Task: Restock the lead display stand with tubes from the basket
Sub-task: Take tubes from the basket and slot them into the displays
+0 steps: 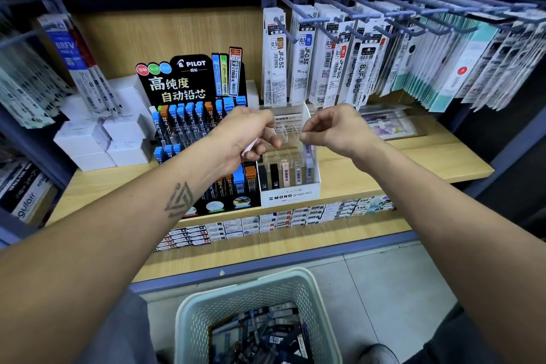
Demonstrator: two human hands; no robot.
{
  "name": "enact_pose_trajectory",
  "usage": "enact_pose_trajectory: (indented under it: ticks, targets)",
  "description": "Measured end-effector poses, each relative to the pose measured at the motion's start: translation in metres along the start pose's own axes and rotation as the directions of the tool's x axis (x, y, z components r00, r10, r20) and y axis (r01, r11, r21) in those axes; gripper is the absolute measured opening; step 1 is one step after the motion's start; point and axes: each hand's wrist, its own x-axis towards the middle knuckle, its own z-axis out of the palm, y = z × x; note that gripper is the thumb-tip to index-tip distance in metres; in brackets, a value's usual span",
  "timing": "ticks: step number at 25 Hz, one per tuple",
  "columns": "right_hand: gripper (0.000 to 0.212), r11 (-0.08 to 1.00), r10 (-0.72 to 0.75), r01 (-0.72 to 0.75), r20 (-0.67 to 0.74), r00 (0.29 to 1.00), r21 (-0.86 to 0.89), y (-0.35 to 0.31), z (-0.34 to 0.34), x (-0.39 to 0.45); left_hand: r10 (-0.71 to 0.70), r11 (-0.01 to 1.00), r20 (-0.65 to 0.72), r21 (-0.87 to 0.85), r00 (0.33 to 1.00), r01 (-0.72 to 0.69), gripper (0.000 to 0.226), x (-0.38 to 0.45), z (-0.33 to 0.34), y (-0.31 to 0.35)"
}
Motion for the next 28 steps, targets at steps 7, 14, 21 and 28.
enact_pose_trajectory:
  ticks: [7,14,21,28]
  targets:
    - [0.011,0.917,-0.062,0.074,0.044,0.997,-0.391,0.018,-0.004,-0.004,0.011,1.000,0.018,0.012,1.000,-0.012,0.013,0.002,0.006,-0.006]
    - [0.009,0.778,-0.123,0.181,0.136,0.983,-0.602,0.020,0.007,-0.010,0.018,0.997,0.037,0.073,0.999,-0.020,0.018,-0.003,0.010,-0.007]
    - [0.007,0.694,-0.136,0.164,0.095,0.986,-0.701,0.016,0.014,-0.019,0.017,0.996,0.055,0.092,0.998,-0.022,0.007,-0.008,0.012,-0.006]
    - [0.007,0.637,-0.165,0.170,0.082,0.983,-0.752,0.020,0.015,-0.020,0.006,0.995,0.063,0.100,0.998,-0.013,0.008,-0.008,0.012,-0.007]
